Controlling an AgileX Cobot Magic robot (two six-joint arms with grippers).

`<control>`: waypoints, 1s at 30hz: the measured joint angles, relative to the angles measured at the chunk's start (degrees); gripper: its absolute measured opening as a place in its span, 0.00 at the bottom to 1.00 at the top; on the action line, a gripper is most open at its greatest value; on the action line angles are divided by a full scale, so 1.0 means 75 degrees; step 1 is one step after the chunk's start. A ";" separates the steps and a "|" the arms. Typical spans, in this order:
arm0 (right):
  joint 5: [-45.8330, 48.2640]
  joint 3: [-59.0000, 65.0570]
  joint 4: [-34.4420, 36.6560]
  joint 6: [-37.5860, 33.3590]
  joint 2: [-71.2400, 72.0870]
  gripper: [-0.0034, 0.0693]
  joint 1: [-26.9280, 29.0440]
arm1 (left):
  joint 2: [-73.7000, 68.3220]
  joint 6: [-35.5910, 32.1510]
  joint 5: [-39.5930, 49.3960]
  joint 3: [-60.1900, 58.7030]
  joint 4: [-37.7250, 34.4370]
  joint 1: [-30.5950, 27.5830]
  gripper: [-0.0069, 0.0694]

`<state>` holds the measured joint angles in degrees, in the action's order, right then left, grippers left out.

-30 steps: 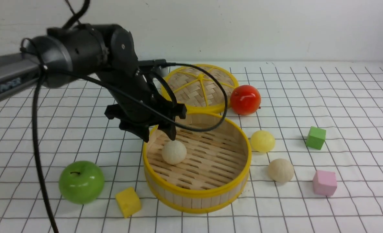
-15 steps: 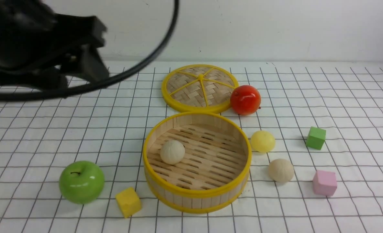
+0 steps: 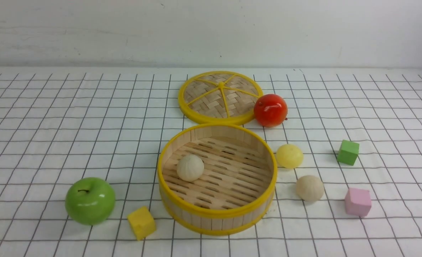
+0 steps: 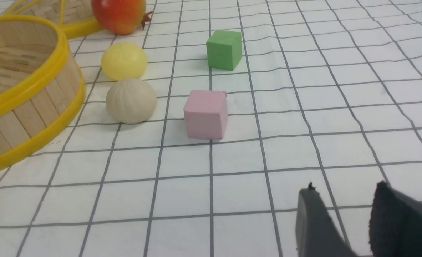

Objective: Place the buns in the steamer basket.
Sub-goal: Use the right arm to grab a steamed stuffed bun

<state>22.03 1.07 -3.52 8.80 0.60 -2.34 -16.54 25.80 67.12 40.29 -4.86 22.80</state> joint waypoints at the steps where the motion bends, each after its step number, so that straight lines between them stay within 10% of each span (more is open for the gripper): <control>1: 0.0000 0.0000 0.0000 0.0000 0.0000 0.38 -0.0003 | 0.0586 0.0142 -0.0165 -0.0321 0.0000 0.0000 0.07; 30: 0.0000 0.0000 0.0000 0.0000 0.0000 0.38 -0.0009 | 0.1436 0.0000 -0.1234 -0.0824 0.1729 0.0000 0.07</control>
<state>22.03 1.07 -3.52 8.80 0.60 -2.41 -5.77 25.81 57.87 34.11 8.11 22.80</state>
